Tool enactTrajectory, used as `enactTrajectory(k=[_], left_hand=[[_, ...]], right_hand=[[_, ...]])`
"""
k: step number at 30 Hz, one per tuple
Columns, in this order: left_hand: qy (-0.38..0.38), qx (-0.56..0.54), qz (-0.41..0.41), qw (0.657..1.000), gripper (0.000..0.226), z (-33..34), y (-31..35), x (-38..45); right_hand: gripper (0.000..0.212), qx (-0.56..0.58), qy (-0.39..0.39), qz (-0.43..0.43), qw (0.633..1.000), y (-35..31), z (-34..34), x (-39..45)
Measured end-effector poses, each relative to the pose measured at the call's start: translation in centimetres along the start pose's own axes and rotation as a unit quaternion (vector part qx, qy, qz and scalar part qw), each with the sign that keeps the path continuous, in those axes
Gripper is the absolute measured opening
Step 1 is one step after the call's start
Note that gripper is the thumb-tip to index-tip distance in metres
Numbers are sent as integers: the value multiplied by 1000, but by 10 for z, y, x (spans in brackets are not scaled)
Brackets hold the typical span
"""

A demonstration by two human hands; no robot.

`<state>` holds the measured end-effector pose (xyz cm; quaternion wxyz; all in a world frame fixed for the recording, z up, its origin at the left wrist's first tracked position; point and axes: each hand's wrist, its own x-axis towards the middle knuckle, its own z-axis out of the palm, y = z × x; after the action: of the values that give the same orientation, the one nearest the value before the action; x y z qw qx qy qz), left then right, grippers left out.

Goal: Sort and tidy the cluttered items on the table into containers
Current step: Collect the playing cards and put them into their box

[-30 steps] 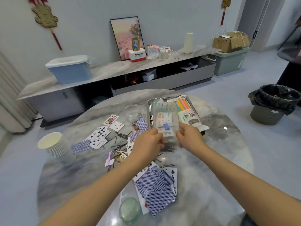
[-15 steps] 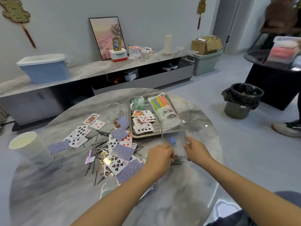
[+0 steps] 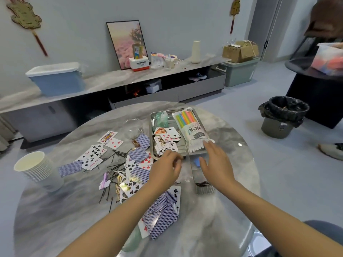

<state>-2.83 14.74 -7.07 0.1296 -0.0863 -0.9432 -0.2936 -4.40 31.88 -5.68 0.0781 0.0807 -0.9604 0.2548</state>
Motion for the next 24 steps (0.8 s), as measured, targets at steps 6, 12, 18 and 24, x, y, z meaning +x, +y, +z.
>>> enactTrajectory(k=[6,12,18,24], left_hand=[[-7,32,-84,996,18,-6,-38,45],[-61,104,-68,990,40,12,-71,96],[-272,225,-73,933,102,25,-109,135],[-295,269,0,917,79,26,-119,154]], right_hand=[[53,-6,-5,-77,997,-36,13,41],[50,-44,-52,-116,991,-49,40,88],[47,-125,-189,-78,971,-52,55,141],[73,-176,-348,-84,917,-52,60,184]])
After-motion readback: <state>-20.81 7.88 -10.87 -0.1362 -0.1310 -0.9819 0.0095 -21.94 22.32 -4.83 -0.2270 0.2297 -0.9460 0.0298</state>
